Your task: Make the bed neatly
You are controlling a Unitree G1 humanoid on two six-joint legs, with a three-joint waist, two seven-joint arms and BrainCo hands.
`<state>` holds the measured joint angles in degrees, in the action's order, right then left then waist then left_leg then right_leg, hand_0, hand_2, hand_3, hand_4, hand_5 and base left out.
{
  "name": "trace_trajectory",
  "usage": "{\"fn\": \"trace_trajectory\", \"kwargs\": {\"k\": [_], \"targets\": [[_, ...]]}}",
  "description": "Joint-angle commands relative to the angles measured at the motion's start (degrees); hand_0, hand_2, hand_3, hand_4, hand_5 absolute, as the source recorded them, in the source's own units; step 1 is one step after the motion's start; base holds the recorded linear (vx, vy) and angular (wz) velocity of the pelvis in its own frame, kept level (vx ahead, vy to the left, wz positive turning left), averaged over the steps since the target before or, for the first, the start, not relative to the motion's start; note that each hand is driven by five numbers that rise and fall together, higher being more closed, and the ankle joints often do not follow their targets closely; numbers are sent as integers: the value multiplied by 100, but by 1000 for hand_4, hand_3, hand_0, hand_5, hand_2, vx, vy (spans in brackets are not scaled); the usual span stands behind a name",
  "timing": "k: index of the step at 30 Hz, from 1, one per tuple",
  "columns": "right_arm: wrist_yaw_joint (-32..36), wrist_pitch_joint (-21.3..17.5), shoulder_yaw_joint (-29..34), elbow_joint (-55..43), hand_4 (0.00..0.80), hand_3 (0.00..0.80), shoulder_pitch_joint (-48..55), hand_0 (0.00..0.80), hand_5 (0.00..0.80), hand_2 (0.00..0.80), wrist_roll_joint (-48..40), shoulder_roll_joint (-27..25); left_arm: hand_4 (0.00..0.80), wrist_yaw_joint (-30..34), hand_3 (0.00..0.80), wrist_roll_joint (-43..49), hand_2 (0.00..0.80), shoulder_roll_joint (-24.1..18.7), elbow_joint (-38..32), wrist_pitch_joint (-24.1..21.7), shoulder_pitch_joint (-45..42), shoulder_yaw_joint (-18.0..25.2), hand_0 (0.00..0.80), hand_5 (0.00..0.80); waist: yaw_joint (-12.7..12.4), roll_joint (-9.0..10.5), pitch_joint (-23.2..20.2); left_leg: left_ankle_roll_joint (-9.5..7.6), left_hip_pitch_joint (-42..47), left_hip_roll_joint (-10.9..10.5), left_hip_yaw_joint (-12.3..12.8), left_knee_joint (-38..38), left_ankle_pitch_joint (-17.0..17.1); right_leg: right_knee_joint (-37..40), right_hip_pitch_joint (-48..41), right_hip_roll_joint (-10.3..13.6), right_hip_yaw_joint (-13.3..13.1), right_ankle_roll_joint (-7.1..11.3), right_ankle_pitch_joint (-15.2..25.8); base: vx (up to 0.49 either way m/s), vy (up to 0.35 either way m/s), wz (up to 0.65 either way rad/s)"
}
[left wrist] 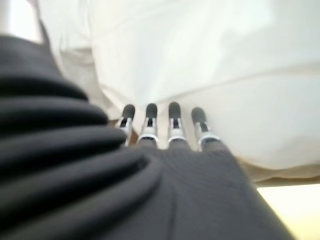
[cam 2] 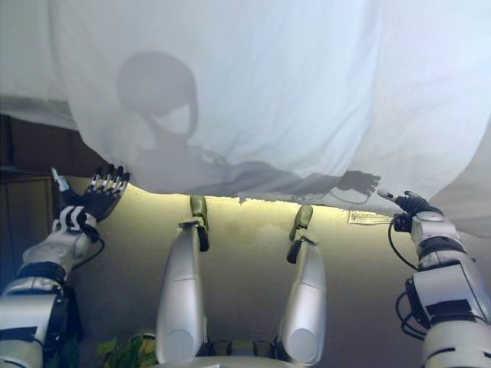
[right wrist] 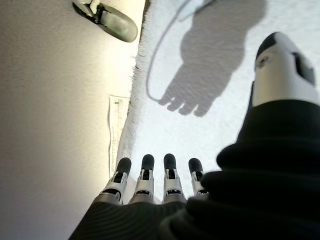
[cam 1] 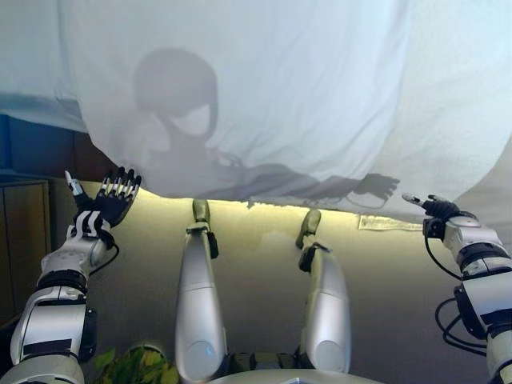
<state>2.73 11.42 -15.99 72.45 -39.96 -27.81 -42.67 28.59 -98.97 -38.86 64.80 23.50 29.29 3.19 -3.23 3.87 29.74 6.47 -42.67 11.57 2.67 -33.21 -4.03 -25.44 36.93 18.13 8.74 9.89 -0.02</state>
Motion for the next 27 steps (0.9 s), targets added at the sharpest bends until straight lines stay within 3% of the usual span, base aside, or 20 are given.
{"fn": "trace_trajectory", "kwargs": {"k": [1,5,6,11,17,27], "targets": [[6,-114,387,168,0,0,176,0,0,0,-87,-244,0,231,0,228,0,144,254,70,-97,223,0,0,-155,-178,-66,62,539,92,-132,15,-465,-219,-223,239,144,74,-76,94,-71,0],[152,-182,501,161,0,0,538,0,0,0,3,-111,0,298,0,501,0,269,196,-14,-459,304,0,0,-143,-177,-359,99,1028,106,-47,121,-494,-54,-732,279,172,70,-134,97,-54,2],[234,-206,529,146,0,0,631,0,0,0,0,-85,0,301,0,572,0,299,169,-53,-536,307,0,0,-128,-162,-407,71,1096,87,3,190,-345,46,-822,321,207,7,-14,35,-53,-3],[493,-501,727,31,0,0,1144,0,0,0,-320,211,0,579,0,987,0,513,59,-271,-907,286,0,0,-98,-179,-692,92,1705,107,127,547,-268,350,-1438,333,249,-15,-30,103,-70,-2],[899,-845,1053,-330,0,0,2036,0,0,0,-360,803,0,873,0,1592,0,959,-85,-480,-1539,301,0,0,-8,-232,-1211,129,2711,91,452,1505,46,1166,-2398,243,381,13,121,157,-45,-3],[1543,-629,1497,-43,0,0,3012,0,0,0,-45,1465,0,779,0,2712,0,1480,338,-759,-2168,580,0,0,76,-291,-2304,168,4246,93,839,3048,523,2247,-3724,7,647,98,325,193,-18,-3]]}}
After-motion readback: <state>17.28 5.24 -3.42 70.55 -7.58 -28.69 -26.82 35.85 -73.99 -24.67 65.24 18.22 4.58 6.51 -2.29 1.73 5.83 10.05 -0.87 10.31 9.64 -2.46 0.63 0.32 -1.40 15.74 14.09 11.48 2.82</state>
